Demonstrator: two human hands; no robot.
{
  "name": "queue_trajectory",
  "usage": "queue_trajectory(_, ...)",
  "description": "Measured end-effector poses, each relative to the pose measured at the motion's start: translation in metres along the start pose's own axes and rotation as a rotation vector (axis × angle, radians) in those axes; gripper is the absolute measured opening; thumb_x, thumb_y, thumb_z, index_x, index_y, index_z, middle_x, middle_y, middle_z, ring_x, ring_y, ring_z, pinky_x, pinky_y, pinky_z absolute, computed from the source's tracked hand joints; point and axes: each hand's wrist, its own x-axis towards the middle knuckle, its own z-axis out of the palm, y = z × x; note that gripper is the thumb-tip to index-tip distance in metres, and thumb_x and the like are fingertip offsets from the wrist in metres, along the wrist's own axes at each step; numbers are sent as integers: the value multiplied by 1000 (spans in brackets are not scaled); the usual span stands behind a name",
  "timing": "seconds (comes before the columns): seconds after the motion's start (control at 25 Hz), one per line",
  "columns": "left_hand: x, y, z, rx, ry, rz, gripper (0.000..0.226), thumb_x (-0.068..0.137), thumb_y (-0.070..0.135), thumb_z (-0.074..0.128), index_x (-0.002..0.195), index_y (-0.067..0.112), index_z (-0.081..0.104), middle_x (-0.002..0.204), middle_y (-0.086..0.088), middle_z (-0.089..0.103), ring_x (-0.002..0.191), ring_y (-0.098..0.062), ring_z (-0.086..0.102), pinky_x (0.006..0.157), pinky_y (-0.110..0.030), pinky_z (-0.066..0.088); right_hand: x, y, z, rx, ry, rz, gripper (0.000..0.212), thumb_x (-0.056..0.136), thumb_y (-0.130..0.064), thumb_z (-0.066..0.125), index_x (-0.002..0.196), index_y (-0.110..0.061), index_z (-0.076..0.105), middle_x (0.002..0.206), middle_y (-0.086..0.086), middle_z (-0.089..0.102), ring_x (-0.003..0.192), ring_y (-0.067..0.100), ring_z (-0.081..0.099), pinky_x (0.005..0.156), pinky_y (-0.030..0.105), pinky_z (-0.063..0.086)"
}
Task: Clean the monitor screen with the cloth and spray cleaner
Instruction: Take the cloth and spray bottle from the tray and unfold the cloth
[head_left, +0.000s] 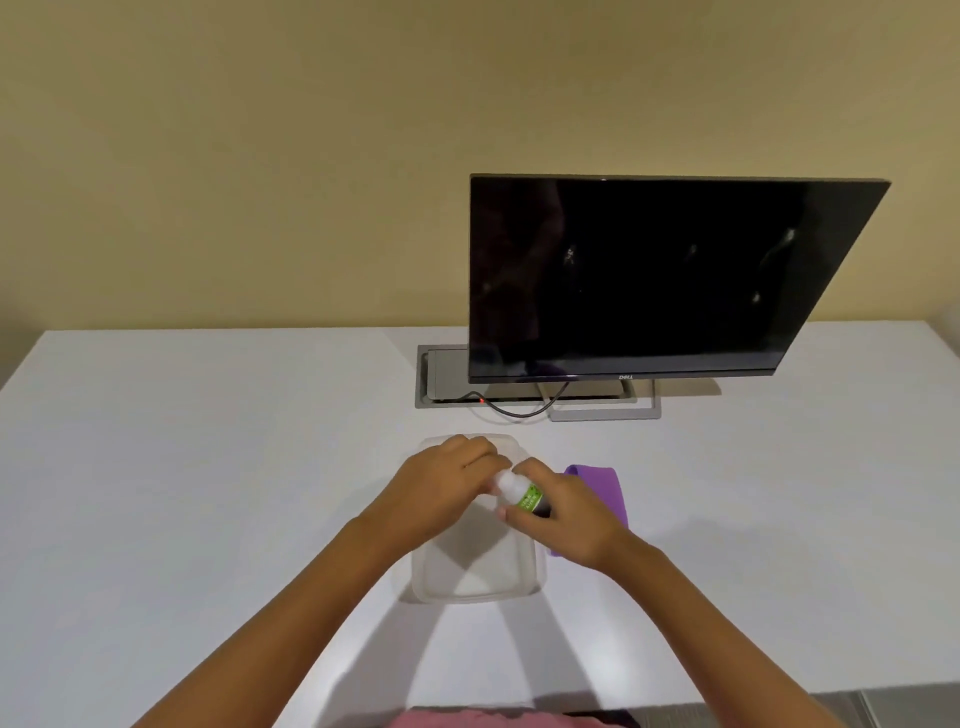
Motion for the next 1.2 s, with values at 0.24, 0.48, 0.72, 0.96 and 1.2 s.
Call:
queue_trajectory(0.24,28,16,13,-111,-91,-22,25,84,12,63,109,17,61,102,-1,63,91,-18,57,66,-28,50,-17,12,-24,-228,58,-82,26,94,-43,49,117,-32,45,93,-5,62,76,14,59,66,40,53)
queue_trajectory(0.48,59,46,23,-143,-73,8,29,84,-3,57,104,17,62,94,-1,62,83,-17,52,64,-34,51,-37,31,-64,-26,17,-108,22,98,-48,41,100,-30,53,72,-12,55,63,5,49,60,27,42)
queue_trajectory(0.72,92,87,27,-203,-15,-1,33,83,-5,50,102,20,59,92,2,58,82,-12,44,65,-28,44,-56,55,-117,374,-204,-30,32,97,-45,44,87,-16,51,60,7,51,46,20,44,48,23,40)
queue_trajectory(0.96,120,123,45,-315,-54,-246,19,97,24,50,114,23,57,109,8,59,98,-9,52,81,-27,47,-67,97,-153,311,-202,-22,16,96,-44,49,86,-37,59,67,-4,57,54,14,53,53,24,42)
queue_trajectory(1.2,132,159,106,-674,-57,-659,14,100,22,43,113,21,49,101,4,65,93,-18,62,83,-29,49,-73,165,-164,378,141,21,6,91,-33,63,93,-37,65,76,2,66,63,10,57,56,18,46)
